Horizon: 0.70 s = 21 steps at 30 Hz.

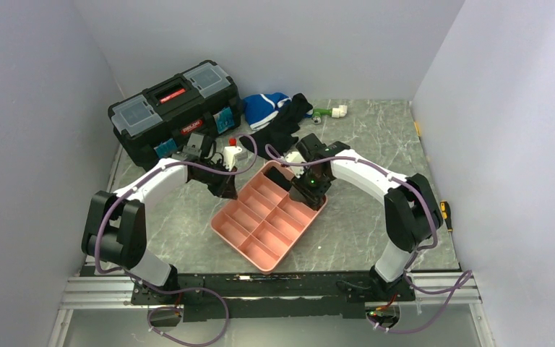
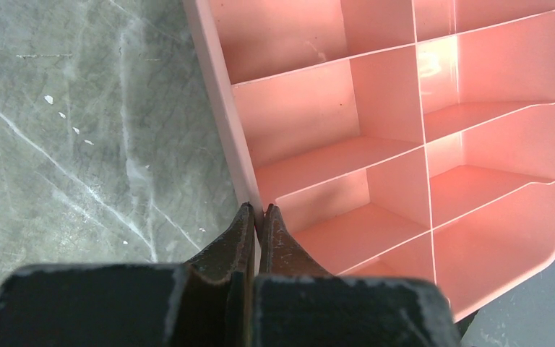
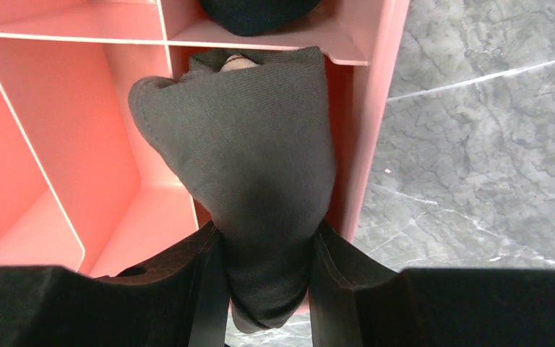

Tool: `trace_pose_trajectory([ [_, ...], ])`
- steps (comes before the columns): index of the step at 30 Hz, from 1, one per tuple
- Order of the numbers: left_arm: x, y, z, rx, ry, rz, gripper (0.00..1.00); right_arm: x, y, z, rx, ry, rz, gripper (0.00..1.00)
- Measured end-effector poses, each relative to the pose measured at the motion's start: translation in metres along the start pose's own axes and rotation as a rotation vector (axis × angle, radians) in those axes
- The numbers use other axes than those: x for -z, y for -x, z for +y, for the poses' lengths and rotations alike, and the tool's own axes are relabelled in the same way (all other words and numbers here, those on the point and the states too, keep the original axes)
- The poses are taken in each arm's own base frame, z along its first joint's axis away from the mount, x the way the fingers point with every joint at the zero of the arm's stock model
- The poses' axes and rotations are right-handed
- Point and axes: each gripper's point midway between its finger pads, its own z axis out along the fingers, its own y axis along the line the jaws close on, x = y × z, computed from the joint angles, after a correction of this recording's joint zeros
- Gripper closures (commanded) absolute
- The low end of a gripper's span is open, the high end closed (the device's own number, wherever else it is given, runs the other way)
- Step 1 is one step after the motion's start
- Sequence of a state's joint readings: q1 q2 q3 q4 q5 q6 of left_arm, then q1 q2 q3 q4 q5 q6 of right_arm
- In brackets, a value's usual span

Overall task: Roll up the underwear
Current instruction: Place the underwear in the storage box.

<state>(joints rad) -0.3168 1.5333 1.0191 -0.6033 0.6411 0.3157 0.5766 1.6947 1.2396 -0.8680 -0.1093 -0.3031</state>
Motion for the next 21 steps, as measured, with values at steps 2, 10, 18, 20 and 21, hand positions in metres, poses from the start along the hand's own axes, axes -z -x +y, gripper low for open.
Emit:
trace_pose_trajectory([
  [2, 0.0, 0.0, 0.0, 0.0, -0.002, -0.001, 1.0, -0.004, -0.001, 0.0, -0.002, 0.003, 0.013, 1.0],
  [10, -0.004, 0.002, -0.004, -0.011, -0.018, -0.005, 1.0, -0.012, -0.005, -0.004, -0.026, -0.016, 0.044, 1.0],
  [18, -0.008, 0.004, -0.009, -0.033, -0.028, -0.004, 1.0, -0.023, -0.011, -0.011, -0.04, -0.043, 0.103, 1.0],
  [20, -0.008, 0.004, -0.009, -0.033, -0.028, -0.004, 1.0, -0.023, -0.011, -0.011, -0.039, -0.044, 0.109, 1.0],
  [21, -0.008, 0.004, -0.009, -0.033, -0.028, -0.004, 1.0, -0.023, -0.011, -0.011, -0.038, -0.044, 0.111, 1.0],
])
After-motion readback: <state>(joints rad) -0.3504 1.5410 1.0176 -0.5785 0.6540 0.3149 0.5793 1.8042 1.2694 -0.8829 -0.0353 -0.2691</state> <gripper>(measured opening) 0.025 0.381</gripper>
